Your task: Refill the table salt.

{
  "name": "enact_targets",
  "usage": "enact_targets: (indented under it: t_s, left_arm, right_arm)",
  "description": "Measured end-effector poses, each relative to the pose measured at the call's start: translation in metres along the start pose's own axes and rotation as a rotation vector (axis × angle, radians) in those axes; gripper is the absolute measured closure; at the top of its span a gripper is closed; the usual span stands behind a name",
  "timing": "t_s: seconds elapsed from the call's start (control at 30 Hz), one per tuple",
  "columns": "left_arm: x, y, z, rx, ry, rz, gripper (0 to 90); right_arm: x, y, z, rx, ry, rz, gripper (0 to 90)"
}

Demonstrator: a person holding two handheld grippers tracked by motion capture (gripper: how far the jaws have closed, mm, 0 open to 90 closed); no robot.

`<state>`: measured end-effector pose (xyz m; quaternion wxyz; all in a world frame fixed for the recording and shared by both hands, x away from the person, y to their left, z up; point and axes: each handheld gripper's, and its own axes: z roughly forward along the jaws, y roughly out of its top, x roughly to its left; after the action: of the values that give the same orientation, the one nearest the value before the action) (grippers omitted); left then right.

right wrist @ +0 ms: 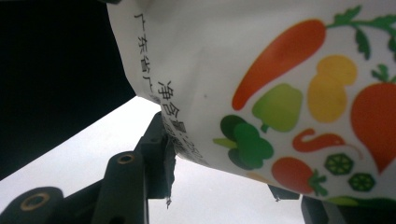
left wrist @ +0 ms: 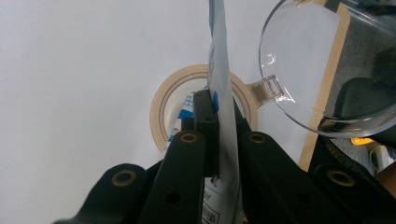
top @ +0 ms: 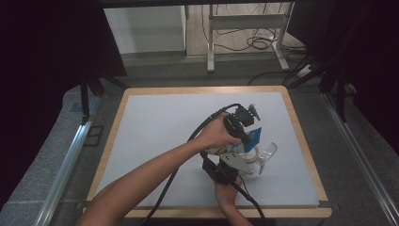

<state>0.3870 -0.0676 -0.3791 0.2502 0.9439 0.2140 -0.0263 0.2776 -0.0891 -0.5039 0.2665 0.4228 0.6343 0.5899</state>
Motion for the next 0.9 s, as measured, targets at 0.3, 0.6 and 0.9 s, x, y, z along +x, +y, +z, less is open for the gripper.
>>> enact_targets:
  t_s: [0.3, 0.6, 0.9]
  left_arm:
    - [-0.001, 0.0021, -0.0035, -0.007, -0.003, 0.009, 90.0]
    - [-0.0006, 0.0017, -0.004, -0.005, -0.002, 0.011, 90.0]
    - [-0.0008, 0.0016, -0.0045, -0.005, 0.0, 0.009, 90.0]
  right_arm:
    - [0.0003, 0.0033, -0.0004, -0.006, -0.006, -0.007, 51.6]
    - [0.0012, 0.0041, 0.0002, -0.007, -0.007, -0.007, 51.8]
    - [0.002, 0.0047, 0.0004, -0.008, -0.006, -0.001, 52.0]
